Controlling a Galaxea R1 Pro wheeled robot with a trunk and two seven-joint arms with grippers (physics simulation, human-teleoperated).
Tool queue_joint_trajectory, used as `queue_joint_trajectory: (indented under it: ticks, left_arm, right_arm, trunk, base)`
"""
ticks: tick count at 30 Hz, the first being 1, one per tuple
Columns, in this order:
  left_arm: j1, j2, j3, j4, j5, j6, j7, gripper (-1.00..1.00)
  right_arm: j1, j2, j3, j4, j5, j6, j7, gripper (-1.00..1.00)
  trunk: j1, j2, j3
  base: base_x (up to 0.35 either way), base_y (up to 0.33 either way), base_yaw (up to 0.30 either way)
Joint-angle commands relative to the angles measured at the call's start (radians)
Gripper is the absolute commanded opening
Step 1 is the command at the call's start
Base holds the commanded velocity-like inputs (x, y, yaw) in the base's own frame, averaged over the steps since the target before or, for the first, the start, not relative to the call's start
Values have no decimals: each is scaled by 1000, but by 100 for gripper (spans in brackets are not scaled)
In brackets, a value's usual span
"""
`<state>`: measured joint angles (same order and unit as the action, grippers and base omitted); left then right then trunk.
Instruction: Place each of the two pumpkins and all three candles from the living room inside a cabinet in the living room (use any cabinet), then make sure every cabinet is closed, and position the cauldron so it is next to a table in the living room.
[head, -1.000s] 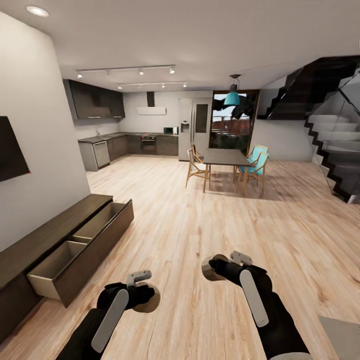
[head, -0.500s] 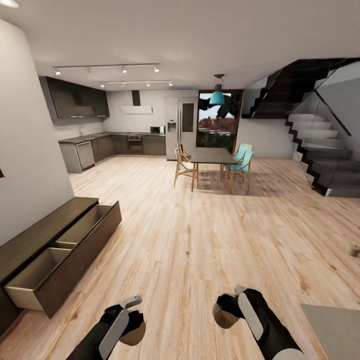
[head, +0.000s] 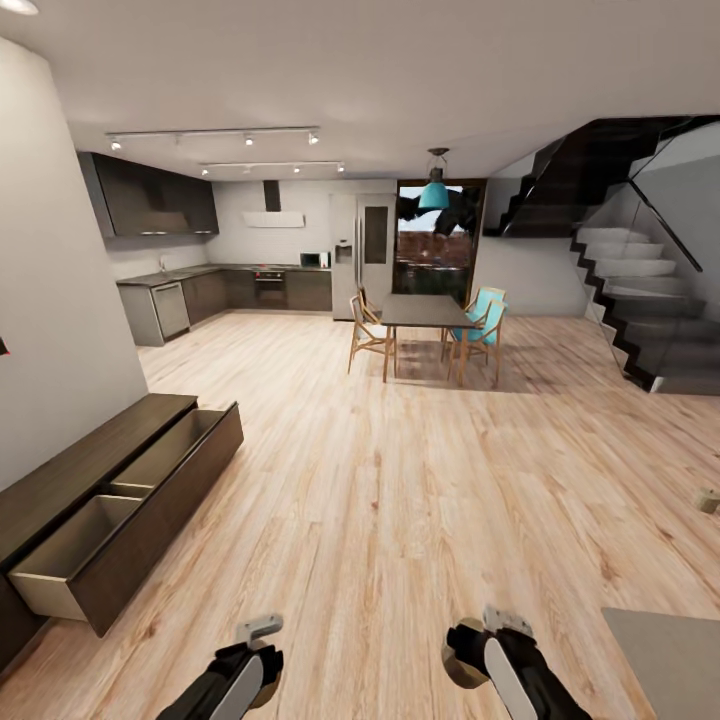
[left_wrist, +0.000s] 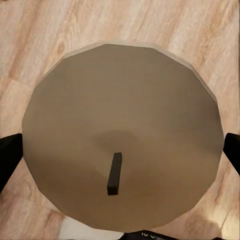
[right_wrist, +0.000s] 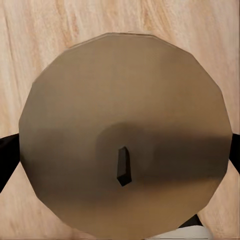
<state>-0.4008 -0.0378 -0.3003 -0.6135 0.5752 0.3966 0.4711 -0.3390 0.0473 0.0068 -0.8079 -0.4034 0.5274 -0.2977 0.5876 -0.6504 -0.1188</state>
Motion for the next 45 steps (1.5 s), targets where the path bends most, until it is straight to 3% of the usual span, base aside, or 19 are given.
queue_joint_trajectory:
  ticks: [1, 8, 20, 34, 39, 45]
  left_arm:
    - [-1, 0, -10, -2, 8, 2, 9, -100]
    - [-1, 0, -44, -6, 8, 2, 8, -100]
    - [-1, 1, -50, -6, 6, 2, 7, -100]
    - [0, 2, -49, -6, 5, 1, 8, -100]
    - [0, 1, -51, -6, 5, 1, 8, -100]
    - [-1, 1, -52, -6, 5, 1, 8, -100]
  right_arm:
    - [-1, 1, 1, 8, -10, -1, -9, -100]
    - [0, 3, 4, 88, -9, -70, -8, -100]
    - [0, 3, 5, 102, -9, -100, -8, -100]
    - [0, 5, 7, 102, -10, -111, -8, -100]
    - [0, 4, 45, 103, -11, -135, -8, -100]
    - [0, 3, 50, 104, -12, -147, -8, -100]
  trunk:
    - [0, -2, -2]
    - [0, -2, -3]
    - [0, -2, -14]
    - [0, -2, -15]
    - [0, -2, -15]
    - [0, -2, -16]
  base:
    - [0, 0, 0]
    - [0, 0, -57]
    - [116, 0, -221]
    - [159, 55, -16]
    - [331, 45, 0]
    - [346, 2, 0]
